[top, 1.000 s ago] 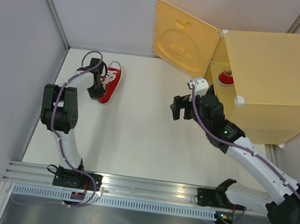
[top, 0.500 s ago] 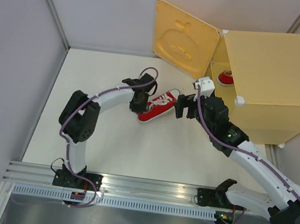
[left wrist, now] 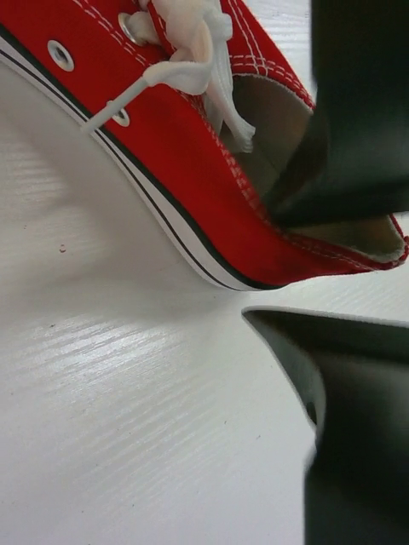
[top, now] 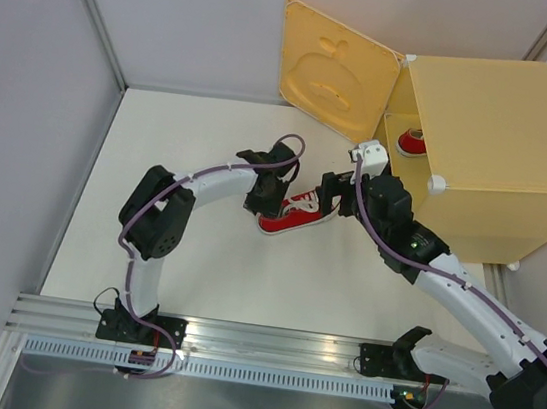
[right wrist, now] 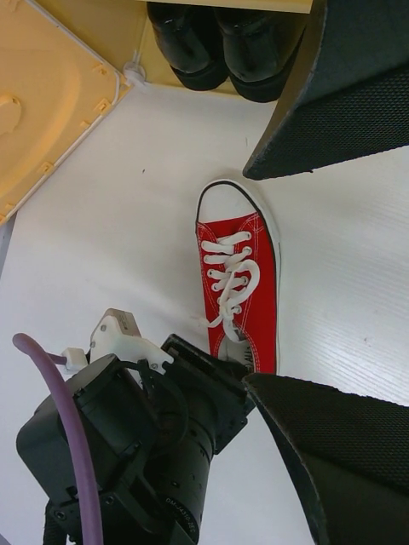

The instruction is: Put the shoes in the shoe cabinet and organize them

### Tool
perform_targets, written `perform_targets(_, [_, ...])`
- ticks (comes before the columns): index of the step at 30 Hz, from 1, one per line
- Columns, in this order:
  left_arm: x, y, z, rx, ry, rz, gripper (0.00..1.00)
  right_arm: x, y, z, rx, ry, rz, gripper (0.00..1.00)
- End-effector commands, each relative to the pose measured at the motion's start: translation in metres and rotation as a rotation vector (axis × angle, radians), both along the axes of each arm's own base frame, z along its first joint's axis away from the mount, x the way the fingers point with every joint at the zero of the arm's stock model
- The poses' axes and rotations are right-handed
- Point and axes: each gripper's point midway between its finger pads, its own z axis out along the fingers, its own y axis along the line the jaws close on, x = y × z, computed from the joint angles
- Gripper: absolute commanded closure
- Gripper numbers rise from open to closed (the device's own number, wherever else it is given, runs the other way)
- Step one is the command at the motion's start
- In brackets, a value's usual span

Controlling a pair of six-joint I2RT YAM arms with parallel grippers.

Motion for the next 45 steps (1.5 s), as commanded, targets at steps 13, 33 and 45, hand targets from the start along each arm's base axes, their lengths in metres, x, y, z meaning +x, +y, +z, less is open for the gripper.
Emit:
perform_targets(13, [0.015, 0.006, 0.122, -0.214, -0.213, 0.091, 0.00, -0.004, 0.023, -0.006, 0.051, 0.093, 0.067, 0.03])
perform_targets(33, [0.012, 0.205, 0.203, -0.097, -0.513, 0.485, 0.00, -0.001, 0.118, -0.099, -0.066, 0.373, 0.040, 0.14])
perform_targets(45, [0.008, 0.215, 0.178, -0.037, -0.499, 0.493, 0.01, 0.000, 0.159, -0.148, -0.227, 0.499, 0.073, 0.34])
